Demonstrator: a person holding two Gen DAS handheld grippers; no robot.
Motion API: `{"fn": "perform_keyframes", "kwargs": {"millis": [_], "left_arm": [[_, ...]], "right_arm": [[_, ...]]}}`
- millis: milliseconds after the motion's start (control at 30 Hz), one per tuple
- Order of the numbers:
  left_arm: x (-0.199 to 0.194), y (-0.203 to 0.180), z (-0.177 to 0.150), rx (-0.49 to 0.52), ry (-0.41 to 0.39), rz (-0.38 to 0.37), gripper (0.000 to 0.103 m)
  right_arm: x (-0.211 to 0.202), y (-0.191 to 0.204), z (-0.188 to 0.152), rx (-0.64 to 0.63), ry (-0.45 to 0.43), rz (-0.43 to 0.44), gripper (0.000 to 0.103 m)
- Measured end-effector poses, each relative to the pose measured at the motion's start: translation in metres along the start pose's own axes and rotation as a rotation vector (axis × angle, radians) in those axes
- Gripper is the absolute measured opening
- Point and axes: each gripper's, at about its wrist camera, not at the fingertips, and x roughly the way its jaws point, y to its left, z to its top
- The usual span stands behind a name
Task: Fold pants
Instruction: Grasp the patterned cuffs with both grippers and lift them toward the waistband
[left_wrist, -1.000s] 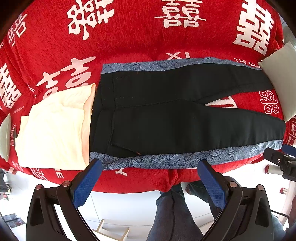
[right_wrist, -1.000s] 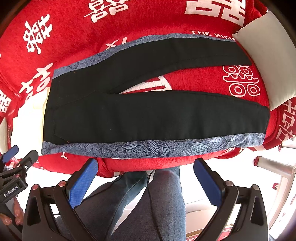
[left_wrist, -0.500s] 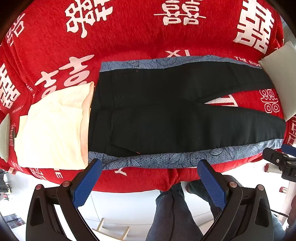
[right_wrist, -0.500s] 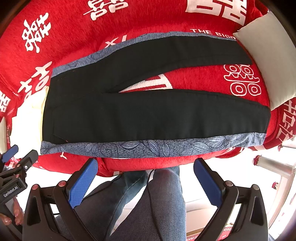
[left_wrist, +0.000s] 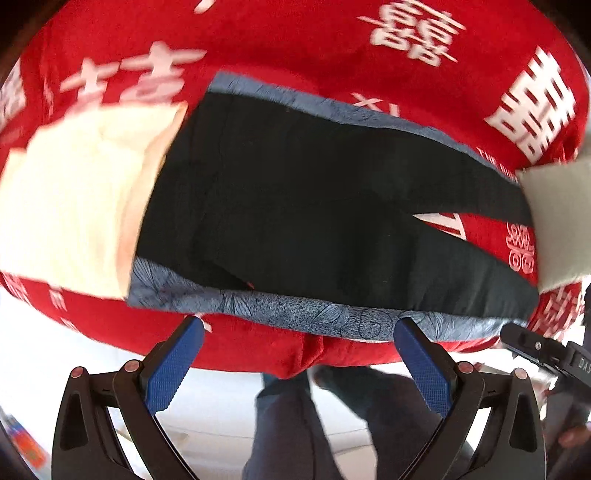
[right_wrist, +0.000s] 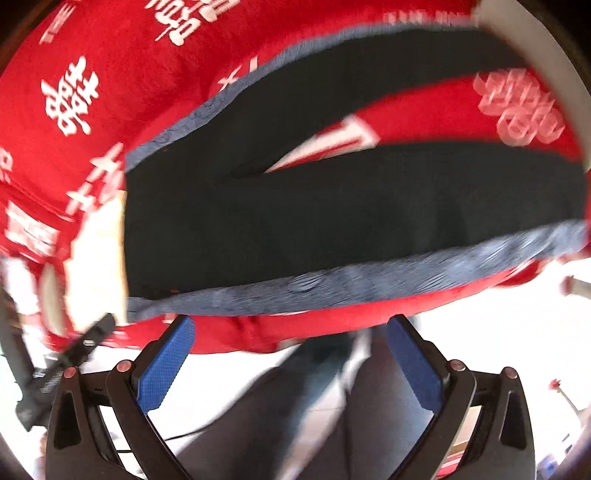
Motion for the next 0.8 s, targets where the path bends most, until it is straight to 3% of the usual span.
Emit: {"fn": "perform_keyframes", "kwargs": {"millis": [133,200,267,333,367,533,800], "left_arm": [[0.025,0.02,-0.006,-0.07,0.011,-0.053,0.103],[0.042,0.032,-0.009,-0.106,0.02,-0.081,0.102],[0.056,0.041,-0.011,-0.132,0.019,-0.106,0.091],[0.074,0.048,-0.013,-0.151,0.037,-0.144,0.085],[0.085,0.053,-0.015,-0.176,0.049,-0.164,0.085],[0.107,0.065,-0.02,-0.25,0.054,-0.226,0.085],[0.113,0.086,-0.024,-0.311,0.057,-0.285,0.085]], "right_arm": [[0.041,-0.019,-0.009,0.111,0.061,0.209,0.103],[0.063,-0.026,-0.015,0.145,0.077,0.27,0.103],[0.086,-0.033,-0.021,0.168,0.093,0.319,0.093],[0.111,-0.04,-0.026,0.186,0.118,0.373,0.078],[0.119,-0.042,-0.026,0.194,0.134,0.392,0.076],[0.154,-0.053,-0.031,0.214,0.148,0.47,0.076],[0.178,-0.06,-0.024,0.284,0.088,0.652,0.076]]}}
